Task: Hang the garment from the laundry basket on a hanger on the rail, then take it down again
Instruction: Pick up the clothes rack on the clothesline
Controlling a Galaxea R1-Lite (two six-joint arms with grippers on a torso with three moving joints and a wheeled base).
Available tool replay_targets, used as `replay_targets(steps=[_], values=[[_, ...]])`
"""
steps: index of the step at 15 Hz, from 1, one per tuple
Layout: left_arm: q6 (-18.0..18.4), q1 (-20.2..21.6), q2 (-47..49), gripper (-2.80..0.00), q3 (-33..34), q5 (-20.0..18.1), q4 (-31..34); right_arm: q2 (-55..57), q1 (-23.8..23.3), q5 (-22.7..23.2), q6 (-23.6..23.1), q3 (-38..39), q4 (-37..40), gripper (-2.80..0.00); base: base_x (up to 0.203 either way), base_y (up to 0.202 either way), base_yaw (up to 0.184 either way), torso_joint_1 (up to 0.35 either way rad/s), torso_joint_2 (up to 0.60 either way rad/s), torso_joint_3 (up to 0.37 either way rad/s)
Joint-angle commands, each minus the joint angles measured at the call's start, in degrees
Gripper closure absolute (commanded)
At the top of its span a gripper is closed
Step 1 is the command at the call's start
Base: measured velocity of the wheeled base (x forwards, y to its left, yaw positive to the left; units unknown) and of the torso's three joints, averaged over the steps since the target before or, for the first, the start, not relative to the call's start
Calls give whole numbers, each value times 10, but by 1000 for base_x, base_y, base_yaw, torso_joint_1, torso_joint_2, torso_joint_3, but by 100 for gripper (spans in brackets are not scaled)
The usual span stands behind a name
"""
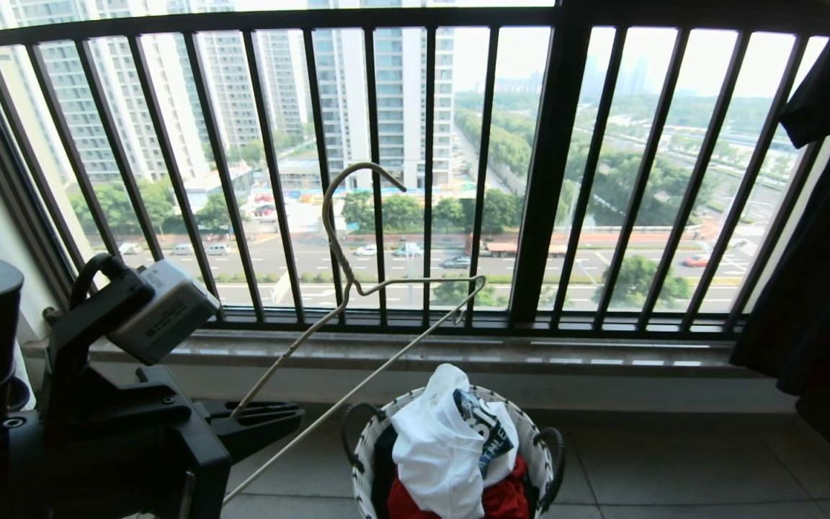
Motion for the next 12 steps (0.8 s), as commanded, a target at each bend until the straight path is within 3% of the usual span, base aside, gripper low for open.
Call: replay_targets(steps=[1,12], values=[[0,0,-3,0,0,0,0,1,0,0,0,0,0,0,0,0,0,2,0,-29],[0,0,-11,0,-2,0,1,0,0,0,0,0,0,0,0,0,0,2,3,-182]])
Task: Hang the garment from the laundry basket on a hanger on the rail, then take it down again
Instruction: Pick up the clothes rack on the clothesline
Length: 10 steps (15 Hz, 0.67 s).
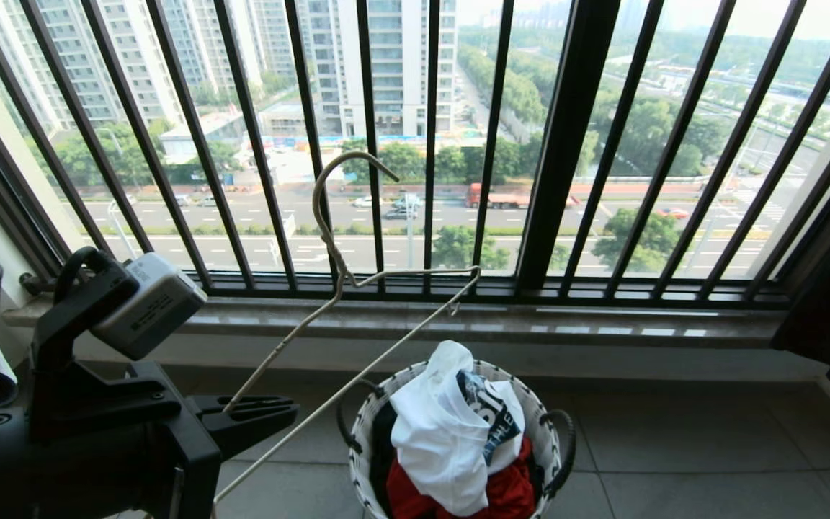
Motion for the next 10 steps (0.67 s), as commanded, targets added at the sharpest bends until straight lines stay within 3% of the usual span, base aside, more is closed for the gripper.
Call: replay_targets(steps=[1,10], values=[[0,0,-2,0,0,0,0,1,0,0,0,0,0,0,0,0,0,6,1,-201],[0,-1,-5,0,0,1,0,0,0,0,0,0,0,0,0,0,0,3,3,-198]])
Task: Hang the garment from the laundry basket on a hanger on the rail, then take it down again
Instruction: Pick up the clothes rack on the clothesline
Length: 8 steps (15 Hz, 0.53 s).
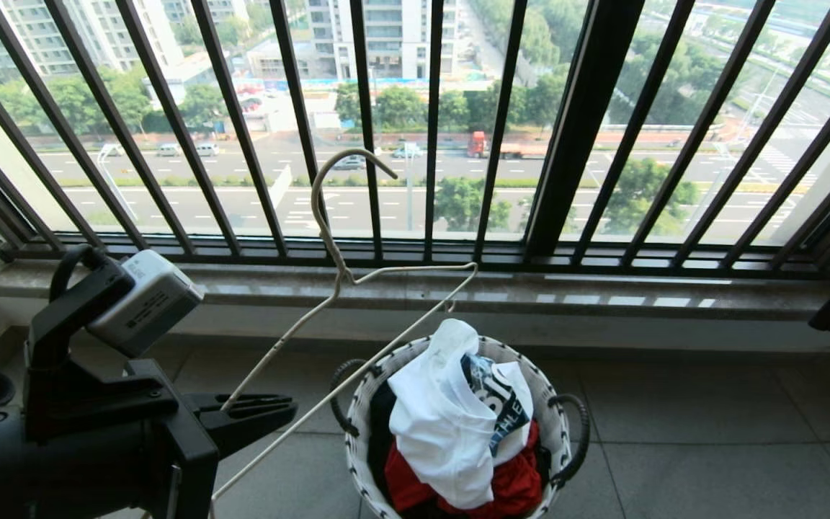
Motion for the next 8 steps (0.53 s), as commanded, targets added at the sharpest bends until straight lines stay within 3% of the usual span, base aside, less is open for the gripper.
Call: replay_targets(steps=[1,8], values=[[1,0,-2,0,1,0,0,0,0,0,0,0,0,0,0,0,0,9,1,-192],[1,0,-3,0,1,0,0,0,0,0,0,0,0,0,0,0,0,4,4,-197]])
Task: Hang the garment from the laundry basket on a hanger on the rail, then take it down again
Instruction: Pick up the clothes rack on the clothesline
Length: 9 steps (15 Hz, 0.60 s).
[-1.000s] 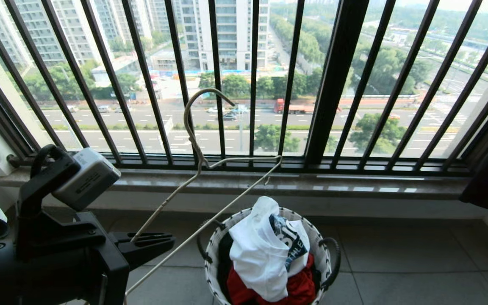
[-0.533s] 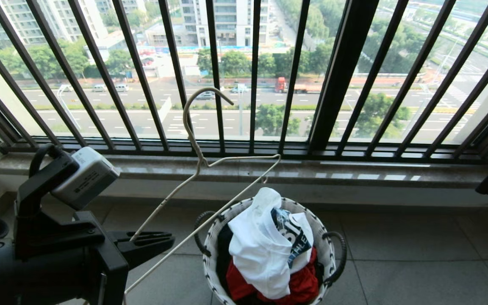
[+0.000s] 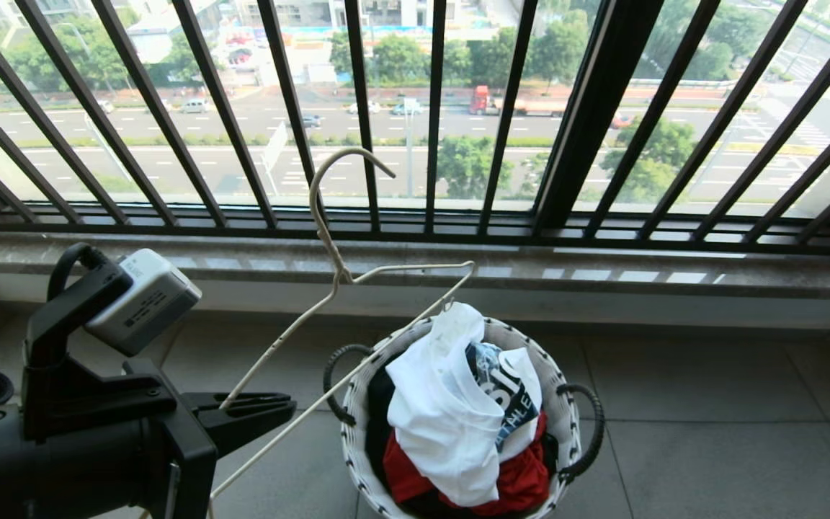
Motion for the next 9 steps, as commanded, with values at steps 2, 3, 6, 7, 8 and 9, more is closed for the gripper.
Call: replay_targets(steps=[2,3,6,7,8,9], values=[[-1,0,-1,0,0,0,0,0,0,0,0,0,0,0,0,0,0,8,0,-200],[-1,0,-1,0,0,0,0,1,0,0,0,0,0,0,0,0,0,-1,1,-199],[-1,0,-1,0,0,0,0,1,0,0,0,0,0,0,0,0,0,3,1,-202],[-1,0,-1,0,0,0,0,0,0,0,0,0,0,0,0,0,0,7,2,-200],[-1,0,-2,0,0,0,0,0,0,0,0,0,0,0,0,0,0,5,2,-195],[-1,0,-4,0,0,0,0,0,0,0,0,0,0,0,0,0,0,2,3,-193]])
